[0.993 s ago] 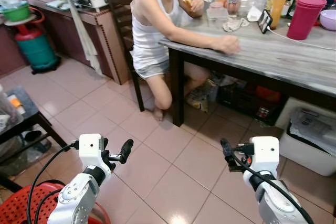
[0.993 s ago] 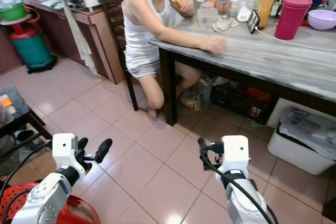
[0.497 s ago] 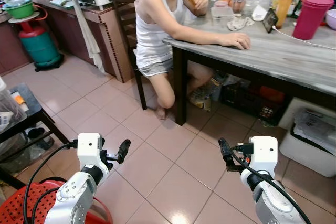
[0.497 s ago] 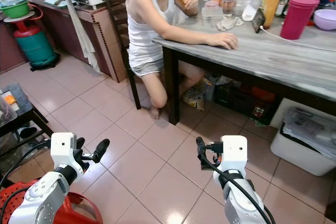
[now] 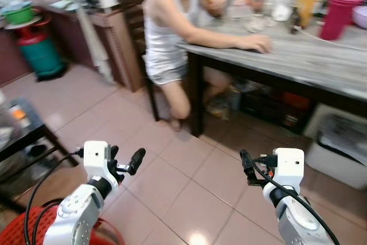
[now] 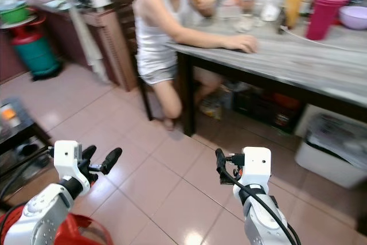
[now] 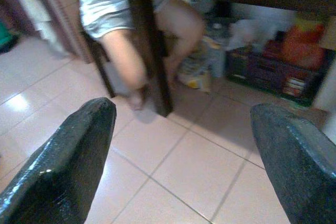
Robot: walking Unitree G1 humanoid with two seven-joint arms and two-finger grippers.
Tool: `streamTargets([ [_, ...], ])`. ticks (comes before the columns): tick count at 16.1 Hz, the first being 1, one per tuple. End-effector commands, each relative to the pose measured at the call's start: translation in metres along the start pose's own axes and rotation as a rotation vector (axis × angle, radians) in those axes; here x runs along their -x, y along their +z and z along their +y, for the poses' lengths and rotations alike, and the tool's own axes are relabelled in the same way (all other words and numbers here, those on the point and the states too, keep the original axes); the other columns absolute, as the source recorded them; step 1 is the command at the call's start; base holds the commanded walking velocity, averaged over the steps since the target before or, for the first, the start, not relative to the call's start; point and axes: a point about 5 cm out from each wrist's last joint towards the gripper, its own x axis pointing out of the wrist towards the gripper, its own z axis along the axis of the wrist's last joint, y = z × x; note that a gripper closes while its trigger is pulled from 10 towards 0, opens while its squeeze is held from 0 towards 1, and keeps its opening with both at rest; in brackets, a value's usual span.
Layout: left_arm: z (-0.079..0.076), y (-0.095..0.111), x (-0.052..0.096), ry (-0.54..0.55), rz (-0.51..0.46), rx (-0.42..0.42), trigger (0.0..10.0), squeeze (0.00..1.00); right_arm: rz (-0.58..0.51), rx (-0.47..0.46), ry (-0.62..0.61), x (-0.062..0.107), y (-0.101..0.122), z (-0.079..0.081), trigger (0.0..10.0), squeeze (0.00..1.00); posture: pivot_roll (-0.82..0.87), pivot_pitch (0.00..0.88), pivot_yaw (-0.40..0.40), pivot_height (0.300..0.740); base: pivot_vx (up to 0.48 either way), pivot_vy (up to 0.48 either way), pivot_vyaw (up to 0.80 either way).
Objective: Setting the table
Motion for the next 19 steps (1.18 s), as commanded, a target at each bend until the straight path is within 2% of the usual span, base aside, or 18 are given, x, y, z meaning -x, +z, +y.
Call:
streamTargets([
  [1, -0.0008, 0.005, 0.0006, -0.02, -0.01, -0.019, 10.0, 0.0, -0.009, -0.004, 0.008, 0.0011, 0.0032, 0.0013, 10.0, 0.0, -0.22, 0.0, 0.108, 0.74, 0.0, 0.0, -0.79],
  [6, -0.0045, -0.0006, 0.005, -0.067, 0.016, -0.007, 10.0, 0.0, 0.002, -0.004, 0.009, 0.0021, -0.0003, 0.002, 10.0, 0.0, -0.22, 0.0, 0.108, 0.74, 0.327, 0.0, -0.79],
  [13, -0.0071, -0.003, 0.0054, -0.079, 0.021, 0.003, 10.0, 0.0, -0.001, 0.005, 0.008, 0.0015, 0.0012, 0.0012, 10.0, 0.0, -0.22, 0.0, 0.1, 0.74, 0.328, 0.0, -0.79],
  [14, -0.0071, -0.0036, 0.0054, -0.074, 0.028, -0.005, 10.0, 0.0, -0.004, -0.017, 0.012, 0.0017, 0.0012, 0.0016, 10.0, 0.0, -0.22, 0.0, 0.1, 0.74, 0.0, 0.0, -0.63],
  [16, -0.0058, -0.0042, 0.0053, -0.041, 0.028, 0.016, 10.0, 0.0, -0.006, -0.013, 0.013, 0.0018, 0.0021, 0.0015, 10.0, 0.0, -0.22, 0.0, 0.099, 0.74, 0.0, 0.0, 0.0],
  [17, -0.0034, -0.0021, 0.0039, 0.002, 0.017, -0.031, 10.0, 0.0, -0.006, 0.005, -0.011, 0.001, 0.0033, -0.0004, 10.0, 0.0, -0.21, 0.0, 0.097, 0.74, 0.0, 0.0, 0.0],
  [19, -0.0026, 0.005, 0.0035, 0.02, -0.045, -0.051, 10.0, 0.0, -0.025, 0.037, -0.025, 0.0008, 0.0074, -0.0025, 10.0, 0.0, -0.22, 0.0, 0.095, 0.74, 0.0, 0.0, 0.0],
])
